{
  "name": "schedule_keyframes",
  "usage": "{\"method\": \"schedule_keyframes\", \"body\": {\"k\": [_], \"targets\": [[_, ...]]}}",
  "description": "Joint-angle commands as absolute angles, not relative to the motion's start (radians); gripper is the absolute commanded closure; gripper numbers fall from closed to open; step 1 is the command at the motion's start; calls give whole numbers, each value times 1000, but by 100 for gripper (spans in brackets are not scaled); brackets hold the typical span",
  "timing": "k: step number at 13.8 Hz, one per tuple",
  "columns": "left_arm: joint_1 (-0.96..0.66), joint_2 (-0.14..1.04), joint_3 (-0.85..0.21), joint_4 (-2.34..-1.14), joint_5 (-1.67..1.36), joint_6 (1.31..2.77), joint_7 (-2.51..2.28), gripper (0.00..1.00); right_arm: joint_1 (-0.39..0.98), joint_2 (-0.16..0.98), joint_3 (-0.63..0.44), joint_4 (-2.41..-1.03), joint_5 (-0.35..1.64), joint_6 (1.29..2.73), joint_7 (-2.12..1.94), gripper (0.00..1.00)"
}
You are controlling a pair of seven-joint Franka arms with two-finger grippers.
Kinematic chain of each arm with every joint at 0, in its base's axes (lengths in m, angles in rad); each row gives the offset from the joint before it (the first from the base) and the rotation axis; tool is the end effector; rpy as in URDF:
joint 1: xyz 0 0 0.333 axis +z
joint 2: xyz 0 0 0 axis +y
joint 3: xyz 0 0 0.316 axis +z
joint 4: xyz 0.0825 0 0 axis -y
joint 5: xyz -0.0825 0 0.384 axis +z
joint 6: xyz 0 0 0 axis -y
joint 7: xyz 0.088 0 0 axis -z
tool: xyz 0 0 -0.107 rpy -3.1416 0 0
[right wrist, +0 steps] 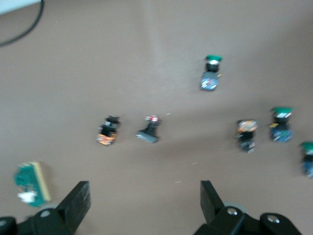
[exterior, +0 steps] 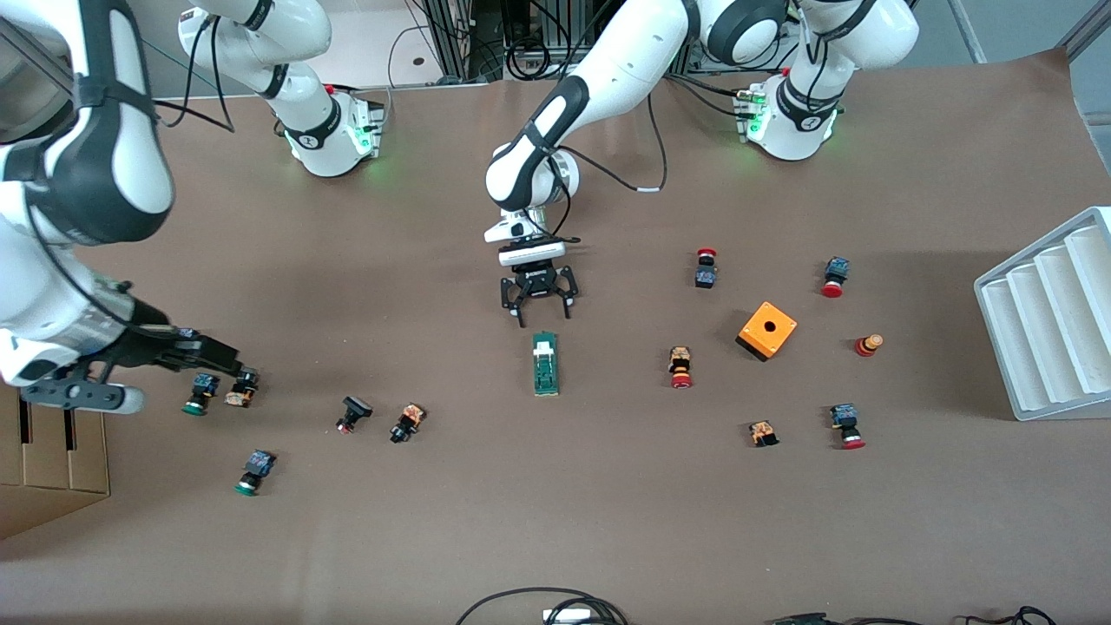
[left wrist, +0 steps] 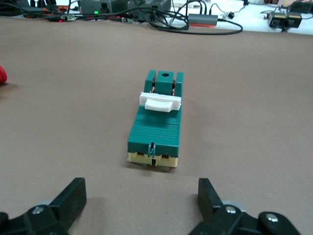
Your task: Close load switch with both arms
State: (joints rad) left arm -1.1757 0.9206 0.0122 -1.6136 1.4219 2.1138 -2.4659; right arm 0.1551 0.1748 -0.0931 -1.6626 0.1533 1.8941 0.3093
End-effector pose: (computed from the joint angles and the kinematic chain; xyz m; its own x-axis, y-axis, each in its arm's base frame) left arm 0.3017 -0.5860 0.0797 0.4748 0.1179 0.8722 0.1955 -0.9804 0.0261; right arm 0.6202 0.0535 0.5075 0.9579 -0.2868 0.0120 -0.2823 -0.9488 -0.1417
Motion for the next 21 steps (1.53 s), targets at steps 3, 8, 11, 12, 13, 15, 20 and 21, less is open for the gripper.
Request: {"method": "schedule_keyframes", "body": {"k": [3,8,11,12,13,15,20,21], "targets": [[-1193,980,21,-1592,1431,2123,-2520,0,267,244,-97,-1647,221,2037,710,0],[-1209,1015,21,-1583,1433,2102,-2520,0,418,380,-98,-1686,305,2389,1085,0],[-1213,1032,21,-1568,1433,2085,-2522,0,486,448,-97,-1695,339,2512,1282,0],[-1212,1032,21,-1568,1433,2085,-2522,0,514,468,-97,-1697,345,2543,1355,0],[-1213,1032,23,-1568,1433,2085,-2522,0,532,486,-97,-1703,345,2584,1433,0],[-1213,1031,21,-1568,1433,2083,-2522,0,578,498,-89,-1738,345,2649,1529,0],[-1213,1031,21,-1568,1433,2083,-2533,0,663,494,-83,-1809,345,2655,1692,0],[-1213,1032,21,-1568,1433,2083,-2534,0,675,495,-83,-1810,344,2654,1715,0]]}}
